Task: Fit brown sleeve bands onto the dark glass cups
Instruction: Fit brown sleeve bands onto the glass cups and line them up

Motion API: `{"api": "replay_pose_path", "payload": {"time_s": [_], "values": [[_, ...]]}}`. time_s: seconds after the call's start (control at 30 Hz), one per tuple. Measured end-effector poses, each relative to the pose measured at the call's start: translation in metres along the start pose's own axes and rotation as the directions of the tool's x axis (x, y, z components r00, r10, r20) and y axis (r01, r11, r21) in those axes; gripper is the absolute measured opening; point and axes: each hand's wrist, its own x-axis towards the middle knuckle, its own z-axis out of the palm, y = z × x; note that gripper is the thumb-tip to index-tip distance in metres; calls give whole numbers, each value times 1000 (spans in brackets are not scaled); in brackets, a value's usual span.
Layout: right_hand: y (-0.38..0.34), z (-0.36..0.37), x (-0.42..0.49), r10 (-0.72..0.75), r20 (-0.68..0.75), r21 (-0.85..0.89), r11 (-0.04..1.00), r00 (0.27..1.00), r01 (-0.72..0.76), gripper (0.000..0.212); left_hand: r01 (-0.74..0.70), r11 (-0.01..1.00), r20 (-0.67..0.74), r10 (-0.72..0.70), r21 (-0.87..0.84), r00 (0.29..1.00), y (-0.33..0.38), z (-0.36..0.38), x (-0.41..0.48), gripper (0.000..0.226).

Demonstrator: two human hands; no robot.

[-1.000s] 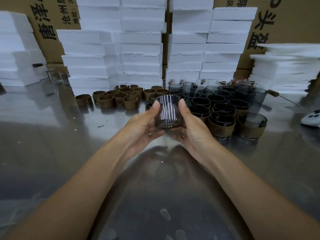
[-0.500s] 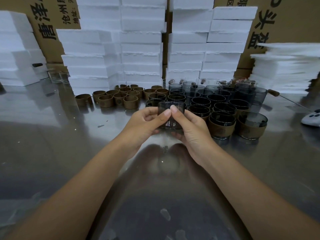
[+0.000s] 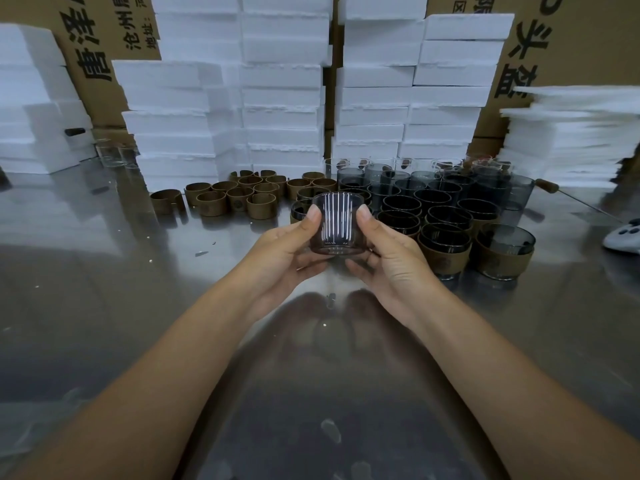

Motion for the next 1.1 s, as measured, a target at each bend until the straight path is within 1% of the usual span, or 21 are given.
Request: {"api": "replay_pose_path", "payload": {"time_s": [0.07, 0.1, 0.2, 0.3, 0.4, 0.5, 0.6, 0.63, 0.7, 0.77, 0.83, 0.93, 1.0, 1.1], "values": [[-1, 0, 0, 3, 8, 74, 997, 1000, -4, 37, 4, 1000, -5, -4, -18, 1000, 0, 0, 1, 40], [-1, 1, 0, 2, 11, 84, 996, 1000, -3, 36, 5, 1000, -5, -5, -26, 1000, -1, 0, 2, 42], [1, 3, -1, 3, 19, -4, 1000, 1000, -3, 37, 6, 1000, 12, -6, -30, 1000, -3, -1, 2, 48], [2, 5, -2, 21, 29, -108, 994, 999, -18, 47, -3, 1000, 3, 3, 10, 1000, -3, -2, 2, 46], [2, 6, -3, 10, 24, -98, 995, 1000, -8, 57, -37, 998, -34, 39, 55, 999, -1, -1, 0, 45], [2, 6, -3, -22, -36, -103, 994, 999, 18, 67, -69, 996, -87, 74, 55, 993, -1, -2, 0, 46], [3, 8, -3, -37, -97, -119, 993, 995, 26, 77, -35, 998, -72, 39, 61, 997, -2, -2, 1, 41], [3, 8, -3, -47, -99, -120, 992, 994, 35, 77, -25, 998, -53, 28, 63, 998, -2, -2, 1, 43], [4, 9, -4, -67, -76, -140, 989, 995, 56, 68, -19, 996, -16, 20, 82, 1000, -3, 0, 1, 49], [4, 9, -5, -66, -51, -168, 984, 997, 56, 62, -29, 996, -10, 30, 89, 1000, -4, 0, 0, 48], [5, 9, -5, -55, -38, -177, 983, 998, 47, 61, -36, 995, -19, 38, 90, 999, -5, -1, 0, 39], [4, 8, -4, -48, -27, -181, 983, 998, 42, 56, -35, 995, -23, 37, 89, 999, -6, -3, 1, 34], [4, 7, -4, -43, -29, -174, 984, 999, 37, 54, -30, 996, -15, 31, 83, 999, -7, -4, 1, 35], [2, 6, -4, -29, -20, -156, 987, 999, 25, 56, -24, 997, -6, 25, 74, 1000, -6, -4, 1, 43]]}}
